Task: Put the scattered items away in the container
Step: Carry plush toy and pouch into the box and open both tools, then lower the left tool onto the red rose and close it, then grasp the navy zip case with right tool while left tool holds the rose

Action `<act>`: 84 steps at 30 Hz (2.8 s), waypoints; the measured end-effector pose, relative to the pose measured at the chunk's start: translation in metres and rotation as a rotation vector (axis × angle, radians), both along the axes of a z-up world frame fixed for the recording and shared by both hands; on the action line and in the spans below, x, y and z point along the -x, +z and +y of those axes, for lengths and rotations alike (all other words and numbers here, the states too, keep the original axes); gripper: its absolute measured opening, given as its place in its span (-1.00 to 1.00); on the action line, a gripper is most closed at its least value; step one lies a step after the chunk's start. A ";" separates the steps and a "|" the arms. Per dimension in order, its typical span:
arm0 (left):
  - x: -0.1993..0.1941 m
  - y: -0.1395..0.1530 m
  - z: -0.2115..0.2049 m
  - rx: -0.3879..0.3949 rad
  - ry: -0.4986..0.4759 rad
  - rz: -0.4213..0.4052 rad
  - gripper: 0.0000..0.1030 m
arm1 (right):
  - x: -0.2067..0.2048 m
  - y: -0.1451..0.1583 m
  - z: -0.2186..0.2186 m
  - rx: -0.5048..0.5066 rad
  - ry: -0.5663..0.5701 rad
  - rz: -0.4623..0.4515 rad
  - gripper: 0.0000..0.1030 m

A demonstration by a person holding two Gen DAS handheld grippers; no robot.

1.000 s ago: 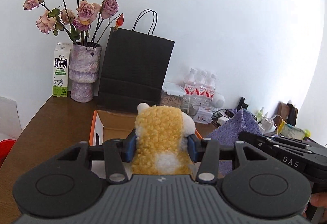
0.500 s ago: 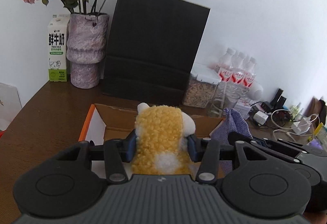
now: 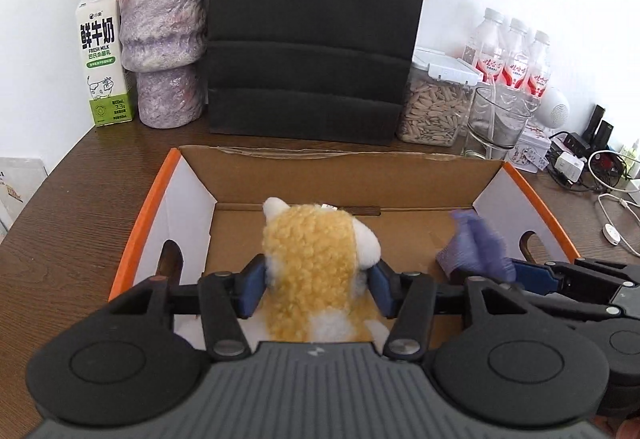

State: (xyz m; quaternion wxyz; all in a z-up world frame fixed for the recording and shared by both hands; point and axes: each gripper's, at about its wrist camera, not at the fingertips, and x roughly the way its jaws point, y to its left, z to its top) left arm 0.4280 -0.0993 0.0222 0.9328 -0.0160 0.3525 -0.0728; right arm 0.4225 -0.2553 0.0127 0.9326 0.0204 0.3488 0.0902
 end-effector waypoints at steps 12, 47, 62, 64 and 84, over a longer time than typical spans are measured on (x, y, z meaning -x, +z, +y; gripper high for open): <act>0.043 0.042 0.005 0.001 -0.026 -0.125 1.00 | 0.038 0.030 0.000 0.014 0.025 -0.032 0.75; 0.241 0.007 0.150 0.093 0.049 -0.200 1.00 | 0.309 0.024 -0.047 0.032 -0.027 -0.256 1.00; 0.229 -0.046 0.131 0.018 0.071 -0.112 1.00 | 0.319 -0.023 -0.052 0.012 -0.114 -0.140 1.00; 0.228 -0.048 0.130 0.023 0.076 -0.106 1.00 | 0.317 -0.024 -0.050 0.011 -0.112 -0.135 1.00; 0.228 -0.048 0.135 0.073 0.065 -0.119 -0.10 | 0.244 -0.024 -0.035 0.093 -0.198 -0.107 1.00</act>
